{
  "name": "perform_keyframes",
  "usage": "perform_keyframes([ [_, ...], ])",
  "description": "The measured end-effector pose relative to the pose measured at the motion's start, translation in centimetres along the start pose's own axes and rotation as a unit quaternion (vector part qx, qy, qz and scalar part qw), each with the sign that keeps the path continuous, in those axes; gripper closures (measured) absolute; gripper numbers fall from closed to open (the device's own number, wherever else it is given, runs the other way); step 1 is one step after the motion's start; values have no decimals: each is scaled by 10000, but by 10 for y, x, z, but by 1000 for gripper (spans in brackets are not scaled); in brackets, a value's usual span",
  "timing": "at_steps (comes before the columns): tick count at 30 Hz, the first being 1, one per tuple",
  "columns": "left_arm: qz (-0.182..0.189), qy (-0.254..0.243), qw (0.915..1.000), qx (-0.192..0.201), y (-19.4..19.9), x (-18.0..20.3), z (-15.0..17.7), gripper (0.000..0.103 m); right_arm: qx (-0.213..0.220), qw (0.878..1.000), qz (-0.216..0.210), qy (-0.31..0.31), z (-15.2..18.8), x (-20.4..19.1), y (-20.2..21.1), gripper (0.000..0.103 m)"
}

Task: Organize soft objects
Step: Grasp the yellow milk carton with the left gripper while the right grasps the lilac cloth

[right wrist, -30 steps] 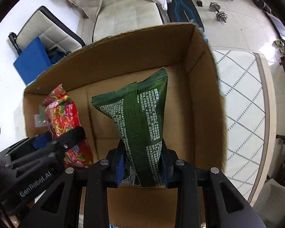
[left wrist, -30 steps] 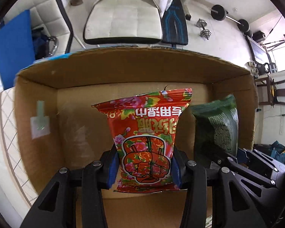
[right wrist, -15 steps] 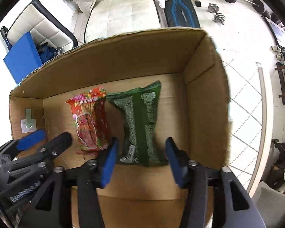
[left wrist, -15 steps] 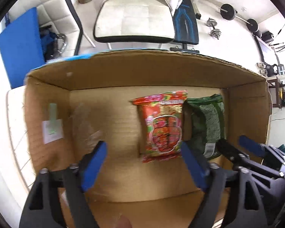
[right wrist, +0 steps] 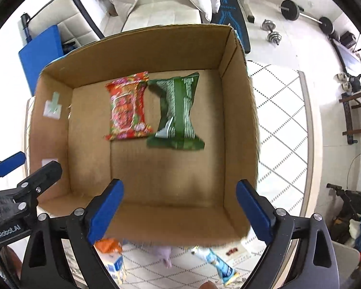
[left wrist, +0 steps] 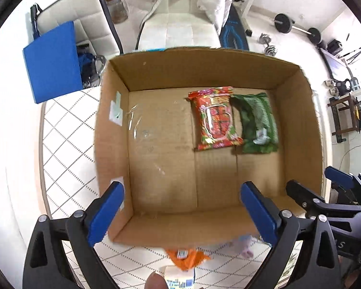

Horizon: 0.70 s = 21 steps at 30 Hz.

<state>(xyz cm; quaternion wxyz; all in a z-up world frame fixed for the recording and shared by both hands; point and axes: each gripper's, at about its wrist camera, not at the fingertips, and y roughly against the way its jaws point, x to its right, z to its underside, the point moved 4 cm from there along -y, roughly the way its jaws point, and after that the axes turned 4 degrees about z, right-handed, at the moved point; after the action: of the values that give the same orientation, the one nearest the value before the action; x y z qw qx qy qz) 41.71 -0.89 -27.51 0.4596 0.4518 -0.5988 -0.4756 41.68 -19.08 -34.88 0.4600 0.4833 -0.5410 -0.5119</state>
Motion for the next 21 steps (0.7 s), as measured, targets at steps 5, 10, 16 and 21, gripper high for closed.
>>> perform_keyframes([
  [5, -106, -62, 9993, 339, 37, 6, 25, 4, 278, 9996, -24, 92, 27, -6, 31, 7],
  [10, -217, -70, 9974, 687, 68, 14, 46, 4, 549, 9983, -105, 176, 49, -7, 62, 7],
  [16, -114, 101, 9962, 854, 93, 11, 78, 4, 747, 9967, -270, 134, 79, 7, 92, 7],
  [21, -373, 121, 9972, 631, 75, 4, 121, 4, 448, 9988, -146, 132, 122, 32, 71, 7],
])
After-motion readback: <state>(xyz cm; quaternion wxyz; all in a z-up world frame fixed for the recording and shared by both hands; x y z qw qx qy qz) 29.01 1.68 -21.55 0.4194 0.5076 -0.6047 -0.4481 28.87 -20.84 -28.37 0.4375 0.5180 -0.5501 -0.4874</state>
